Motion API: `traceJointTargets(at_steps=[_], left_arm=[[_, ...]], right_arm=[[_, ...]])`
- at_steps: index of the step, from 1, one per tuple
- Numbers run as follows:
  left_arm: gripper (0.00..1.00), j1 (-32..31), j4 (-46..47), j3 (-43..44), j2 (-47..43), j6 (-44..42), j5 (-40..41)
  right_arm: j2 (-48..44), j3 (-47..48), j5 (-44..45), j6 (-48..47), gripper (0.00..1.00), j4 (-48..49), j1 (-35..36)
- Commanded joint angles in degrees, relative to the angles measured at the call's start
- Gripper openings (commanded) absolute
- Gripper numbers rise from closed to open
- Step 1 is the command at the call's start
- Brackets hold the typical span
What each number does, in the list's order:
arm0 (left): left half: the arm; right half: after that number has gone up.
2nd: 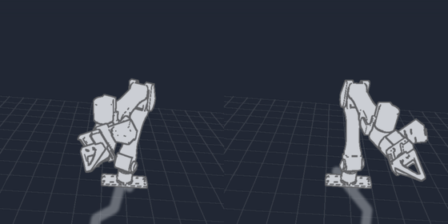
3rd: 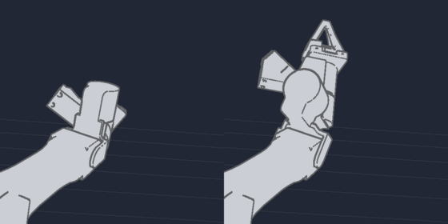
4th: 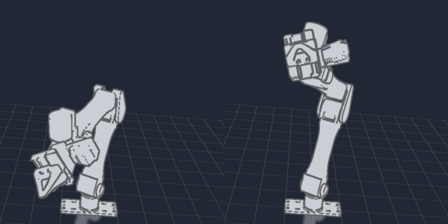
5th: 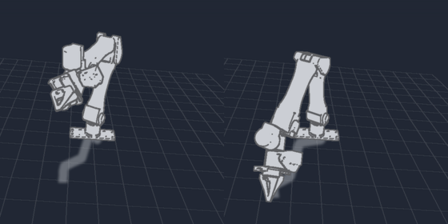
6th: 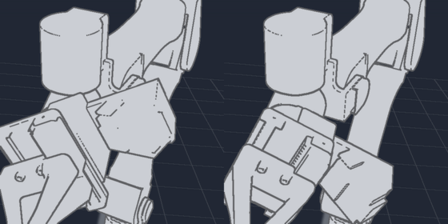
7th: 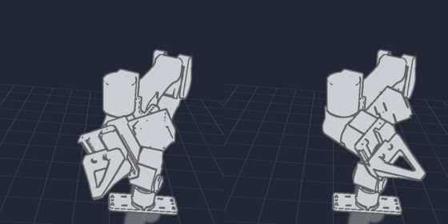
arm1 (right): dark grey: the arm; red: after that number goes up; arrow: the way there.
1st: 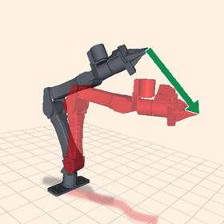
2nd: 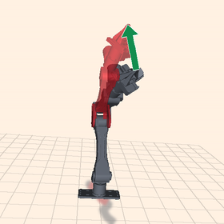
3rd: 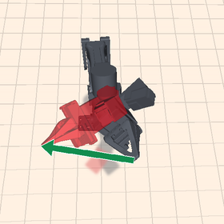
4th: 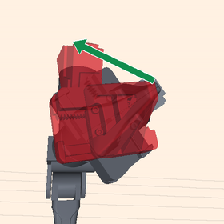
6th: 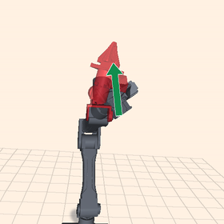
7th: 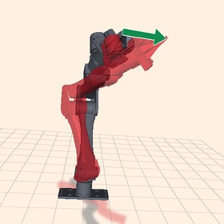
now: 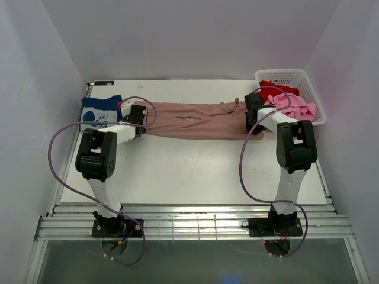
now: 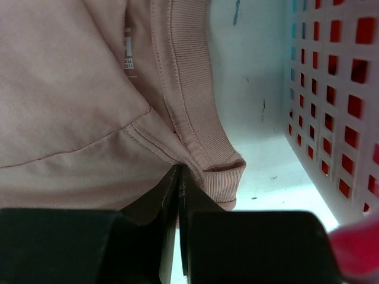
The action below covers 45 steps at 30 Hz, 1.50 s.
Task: Fold and stack the t-shirts
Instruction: Fold the tshirt
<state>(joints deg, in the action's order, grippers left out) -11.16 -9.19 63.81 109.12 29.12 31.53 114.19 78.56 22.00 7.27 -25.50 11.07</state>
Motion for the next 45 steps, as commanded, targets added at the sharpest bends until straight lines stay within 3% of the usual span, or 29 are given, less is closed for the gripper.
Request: traceJointTargets(at_steps=[1, 6, 12, 17, 27, 45], left_arm=[[0.61, 0.35, -3.47, -0.79, -0.31, 0.41, -1.91], [0.61, -3.86, -2.50, -0.01, -6.36, 0.32, 1.69], [0.62, -8.52, -3.03, 5.17, -12.17, -0.21, 3.98], [0.62, -9.32, -1.62, 10.88, -8.67, -2.93, 3.10], [0.62, -9.06, -0.92, 15.81, 5.12, -5.57, 2.49], [0.62, -7.30, -1.00, 16.17, 9.53, -5.83, 1.61]], right_arm=[[-1.14, 0.98, -0.81, -3.92, 0.08, 2.80, -0.61], [-10.20, -0.87, -2.57, -4.63, 0.10, 9.23, -0.35], [-17.60, 2.81, -9.59, -6.04, 0.21, 12.05, -0.26], [-7.70, 15.27, -19.25, -5.07, 0.22, 6.70, -0.17], [12.09, 33.83, -31.75, -3.31, 0.24, 5.89, -0.17], [19.66, 33.85, -38.78, -3.22, 0.32, 10.82, -0.17]])
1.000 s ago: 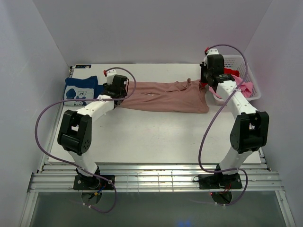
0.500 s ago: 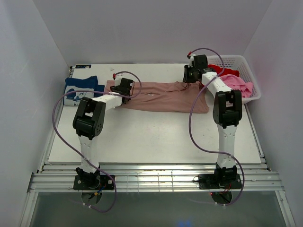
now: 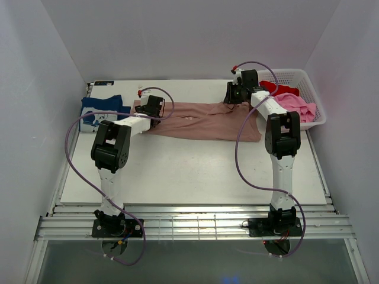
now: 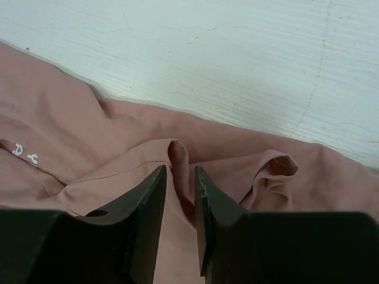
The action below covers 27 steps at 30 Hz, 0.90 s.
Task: Fold and stack the t-shirts
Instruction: Fold the tshirt
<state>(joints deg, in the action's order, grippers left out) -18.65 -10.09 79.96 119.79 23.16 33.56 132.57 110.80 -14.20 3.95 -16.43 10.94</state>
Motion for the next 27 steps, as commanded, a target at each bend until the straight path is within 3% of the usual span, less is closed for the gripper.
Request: traceJointTargets(at_steps=[1, 13, 15, 16, 18, 27], left_arm=[[0.62, 0.20, -0.02, -0.07, -1.13, 0.31, -0.60], [0.62, 0.90, -0.20, -1.21, -1.75, 1.10, -1.57], [0.62, 0.99, -0.20, -1.48, -2.01, 1.19, -1.57], [0.62, 0.99, -0.20, -1.65, -2.10, 1.36, -1.57], [0.62, 0.99, -0.20, -2.00, -2.45, 1.54, -1.57], [0.62, 1.16, -0.20, -2.62, -2.10, 1.89, -2.27]], right_arm=[[1.37, 1.35, -2.94, 0.18, 0.32, 1.75, -0.04], [3.22, 0.38, -5.23, -0.25, 0.32, 0.78, -0.04], [3.74, 0.90, -5.58, -0.51, 0.28, 0.52, -0.04], [3.83, 0.91, -5.41, -0.52, 0.15, 0.69, 0.05], [3.22, -0.14, -5.05, -0.52, 0.08, 2.53, 0.05], [-0.38, -5.16, -3.64, 2.03, 0.08, 13.61, 0.92]])
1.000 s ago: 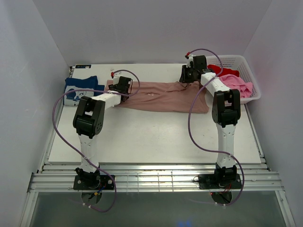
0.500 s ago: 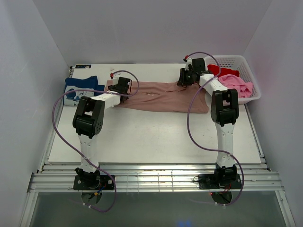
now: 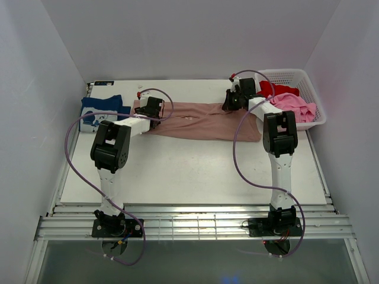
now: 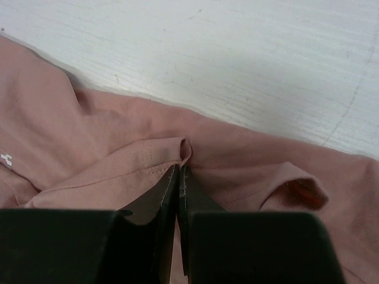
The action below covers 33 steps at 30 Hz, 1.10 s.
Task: Fold and stack the t-shirts
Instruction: Fold the tshirt
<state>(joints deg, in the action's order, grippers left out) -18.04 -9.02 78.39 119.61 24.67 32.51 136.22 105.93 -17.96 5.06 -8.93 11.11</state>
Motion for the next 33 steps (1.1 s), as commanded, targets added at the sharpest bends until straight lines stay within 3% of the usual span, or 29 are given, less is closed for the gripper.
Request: traceJointTargets(at_steps=[1, 9, 14, 19, 22, 26, 28, 33], left_arm=[[0.62, 0.55, -1.27, -1.05, -1.84, 0.38, -1.14], [0.62, 0.55, -1.27, -1.31, -0.78, 0.82, -2.28], [0.62, 0.47, -1.36, -1.83, -0.96, 1.17, -2.72], [0.62, 0.55, -1.35, -2.36, -1.31, 1.09, -2.63], [0.62, 0.55, -1.18, -3.07, -2.01, 1.00, -2.11], [0.62, 0.47, 0.83, -5.35, -4.56, 1.00, 0.61], [0.62, 0.55, 2.15, -7.11, -6.84, 1.00, 2.28], [0.62, 0.55, 6.73, -10.36, -11.68, 0.39, 5.63]], right_arm=[[-4.04, 0.06, -0.15, 0.92, 0.08, 6.99, 0.84], [-4.12, -1.24, -1.03, 0.74, 0.13, 15.07, 1.98], [-4.04, -4.41, -1.56, 3.29, 0.32, 22.45, 2.07], [-4.65, -5.99, -1.65, 6.71, 0.39, 28.78, 2.07], [-10.61, -14.49, 1.34, 8.21, 0.39, 38.23, 2.07], [-27.01, -31.02, 7.57, 8.83, 0.39, 51.89, 2.07], [-31.87, -35.77, 9.69, 7.69, 0.39, 52.09, 2.16], [-42.87, -38.78, 12.67, 3.91, 0.39, 36.67, 2.24]])
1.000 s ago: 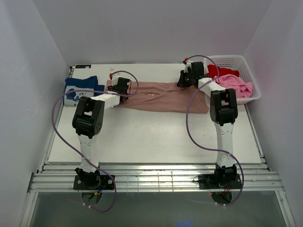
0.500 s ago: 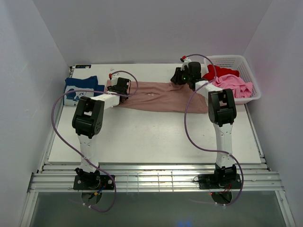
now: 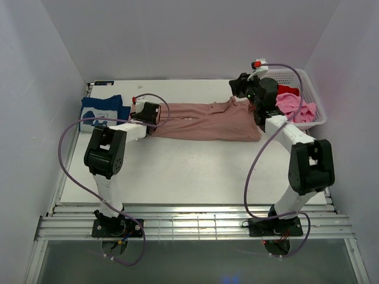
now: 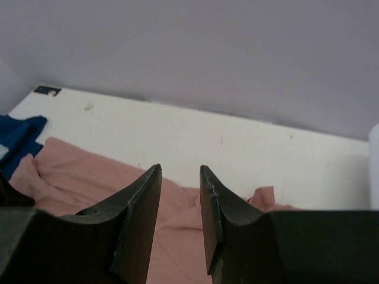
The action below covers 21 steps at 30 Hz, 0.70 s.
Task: Fold and stack the t-shirts
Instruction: Fold the tshirt
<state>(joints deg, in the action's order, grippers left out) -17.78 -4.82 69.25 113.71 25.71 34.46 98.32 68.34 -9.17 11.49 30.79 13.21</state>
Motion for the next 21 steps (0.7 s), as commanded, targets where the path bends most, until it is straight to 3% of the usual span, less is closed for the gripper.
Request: traceJointTargets(at_steps=[1, 5, 8, 13, 15, 16, 17, 21], left_arm=[[0.62, 0.20, 3.49, -2.44, -7.70, -0.84, 3.77], [0.62, 0.12, 6.93, -4.12, -12.18, -0.93, 4.04], [0.63, -0.94, 7.02, -4.74, -15.96, -1.54, 3.95], [0.57, -1.20, 10.44, -5.54, -16.60, -5.93, 7.54], [0.27, -1.03, 8.08, -2.83, -12.75, -7.00, 8.86], [0.06, -0.77, 7.11, -2.20, -11.51, -6.73, 9.48], [0.00, -0.59, 5.54, -1.67, -10.54, -5.86, 9.31], [0.00, -0.24, 1.49, -0.18, -5.88, -5.41, 7.55]], right_arm=[[-5.68, -1.27, 4.42, -3.04, 0.38, -6.14, 0.23], [-4.73, 0.12, 8.46, -5.33, 0.35, -21.18, 0.50], [-1.22, 1.62, 12.41, -6.30, 0.10, -30.59, 0.59], [3.71, 1.89, 16.55, -5.51, 0.08, -37.46, 0.59], [5.29, 1.63, 16.81, -4.90, 0.08, -37.64, 0.59], [5.65, 1.54, 16.99, -4.63, 0.08, -37.55, 0.59], [6.61, 1.45, 17.17, -4.37, 0.08, -37.64, 0.59], [8.46, 2.15, 18.57, -4.19, 0.08, -39.13, 0.59]])
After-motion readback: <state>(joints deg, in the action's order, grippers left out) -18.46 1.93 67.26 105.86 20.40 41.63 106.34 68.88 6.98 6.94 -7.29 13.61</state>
